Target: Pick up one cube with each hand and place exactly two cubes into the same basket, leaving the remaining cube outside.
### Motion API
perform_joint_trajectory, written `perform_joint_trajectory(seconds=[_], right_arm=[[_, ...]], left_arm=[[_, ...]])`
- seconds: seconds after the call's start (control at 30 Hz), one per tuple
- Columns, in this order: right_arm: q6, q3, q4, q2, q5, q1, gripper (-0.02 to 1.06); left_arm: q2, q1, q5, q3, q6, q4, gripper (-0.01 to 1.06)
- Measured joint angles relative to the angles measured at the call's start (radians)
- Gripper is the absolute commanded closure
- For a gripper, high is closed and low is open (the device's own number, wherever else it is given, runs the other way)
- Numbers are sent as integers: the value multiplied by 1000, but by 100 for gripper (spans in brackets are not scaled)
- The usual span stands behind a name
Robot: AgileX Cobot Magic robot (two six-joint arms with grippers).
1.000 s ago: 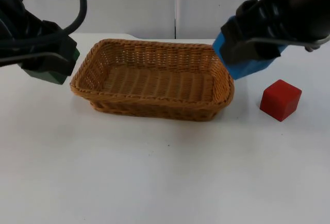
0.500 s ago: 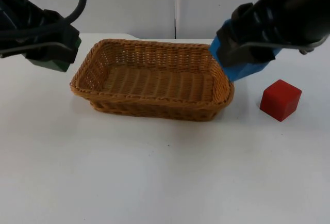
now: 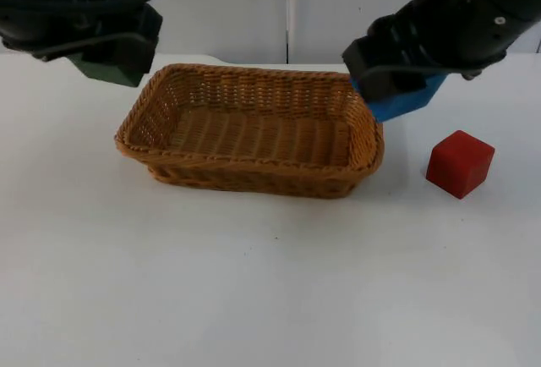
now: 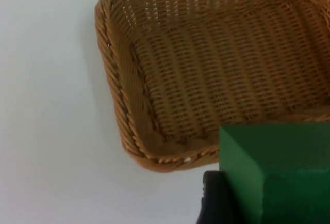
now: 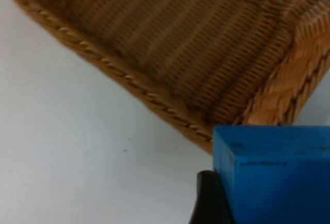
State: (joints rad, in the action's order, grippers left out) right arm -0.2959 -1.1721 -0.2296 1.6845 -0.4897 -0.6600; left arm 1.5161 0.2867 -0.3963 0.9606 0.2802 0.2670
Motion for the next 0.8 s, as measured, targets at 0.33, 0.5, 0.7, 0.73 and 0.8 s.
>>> perform_joint_trajectory(seconds=[0.33, 0.5, 0.7, 0.73, 0.8], right_arm=[[49, -168, -2, 171, -8, 31, 105], [81, -302, -2, 297, -31, 31, 105], [119, -426, -2, 421, -54, 31, 105], [120, -443, -2, 439, -54, 31, 105], [124, -478, -2, 475, -54, 31, 105]], left_arm=[[165, 0, 0, 124, 4, 32, 105], [257, 0, 0, 189, 14, 51, 105], [350, 0, 10, 252, 23, 51, 105], [370, 0, 12, 267, 26, 51, 105], [407, 0, 15, 293, 26, 51, 105]])
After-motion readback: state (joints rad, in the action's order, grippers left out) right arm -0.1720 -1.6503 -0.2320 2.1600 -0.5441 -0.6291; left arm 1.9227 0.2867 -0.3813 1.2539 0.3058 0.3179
